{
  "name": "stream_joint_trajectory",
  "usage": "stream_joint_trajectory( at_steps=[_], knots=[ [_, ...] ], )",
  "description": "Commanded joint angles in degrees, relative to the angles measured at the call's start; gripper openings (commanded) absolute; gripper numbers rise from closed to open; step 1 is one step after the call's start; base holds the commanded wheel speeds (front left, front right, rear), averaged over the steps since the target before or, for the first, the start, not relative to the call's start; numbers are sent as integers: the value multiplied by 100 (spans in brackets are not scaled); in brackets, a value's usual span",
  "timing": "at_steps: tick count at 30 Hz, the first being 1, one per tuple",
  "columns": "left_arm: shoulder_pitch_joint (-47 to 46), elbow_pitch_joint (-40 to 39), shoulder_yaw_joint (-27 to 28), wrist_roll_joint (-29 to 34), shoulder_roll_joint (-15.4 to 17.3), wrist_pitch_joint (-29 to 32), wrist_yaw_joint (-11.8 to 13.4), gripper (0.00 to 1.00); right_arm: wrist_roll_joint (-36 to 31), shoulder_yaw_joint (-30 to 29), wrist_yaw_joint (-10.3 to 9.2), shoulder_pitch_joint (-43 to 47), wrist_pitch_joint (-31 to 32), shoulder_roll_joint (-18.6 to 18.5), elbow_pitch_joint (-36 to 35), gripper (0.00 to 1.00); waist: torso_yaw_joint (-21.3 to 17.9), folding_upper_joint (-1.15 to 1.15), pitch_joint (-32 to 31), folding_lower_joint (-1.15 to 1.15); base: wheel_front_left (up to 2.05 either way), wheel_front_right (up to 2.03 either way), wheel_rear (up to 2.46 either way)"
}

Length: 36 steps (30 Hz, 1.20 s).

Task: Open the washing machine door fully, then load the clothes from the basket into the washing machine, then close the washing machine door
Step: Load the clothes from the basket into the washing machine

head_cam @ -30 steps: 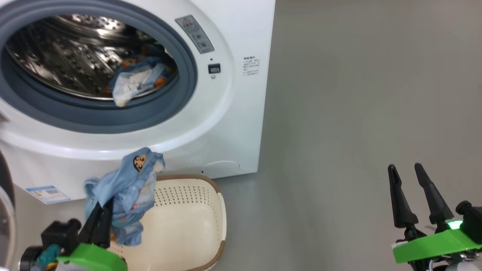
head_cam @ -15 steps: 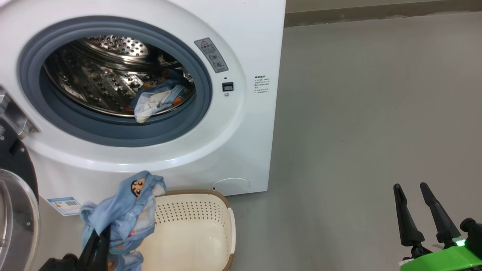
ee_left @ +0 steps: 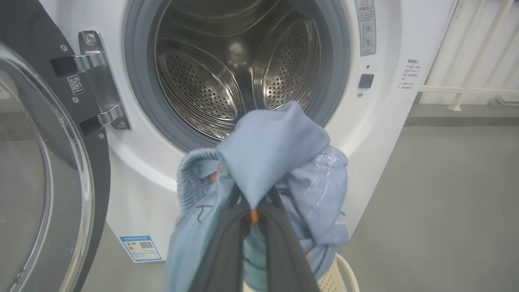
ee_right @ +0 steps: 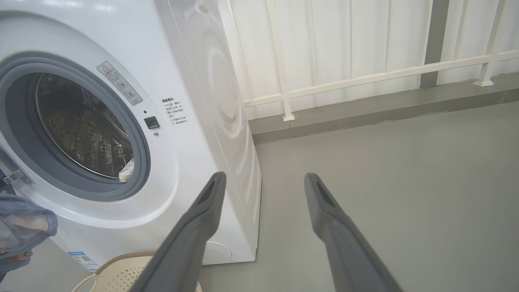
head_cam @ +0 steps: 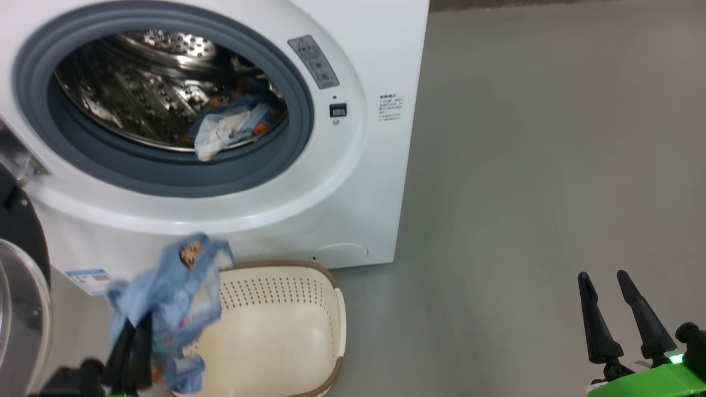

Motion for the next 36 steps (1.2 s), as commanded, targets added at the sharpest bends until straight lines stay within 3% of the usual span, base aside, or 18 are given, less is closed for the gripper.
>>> stream_joint_trajectory(
  at_steps=[1, 15, 23, 36],
  knots=[
    [-390, -203, 259, 56, 65, -79, -22, 0, -125, 81, 31, -166, -45, -141, -153, 100, 12, 0, 166, 0, 0, 0, 0],
    [-2623, 363, 517, 193, -41, -79, 33, 0, -42, 167, 31, -867, -45, -141, -223, 100, -47, 0, 1571, 0, 0, 0, 0],
    [-4424, 1312, 575, 366, 118, -79, 85, 0, 21, 254, 31, -1399, -45, -105, -262, 100, -201, 0, 2345, 0, 0, 0, 0],
    [-6582, 3122, 609, 563, 554, -79, 118, 0, 111, 441, 31, -1769, -45, 88, -224, 100, -656, 0, 2928, 0, 0, 0, 0]
  ],
)
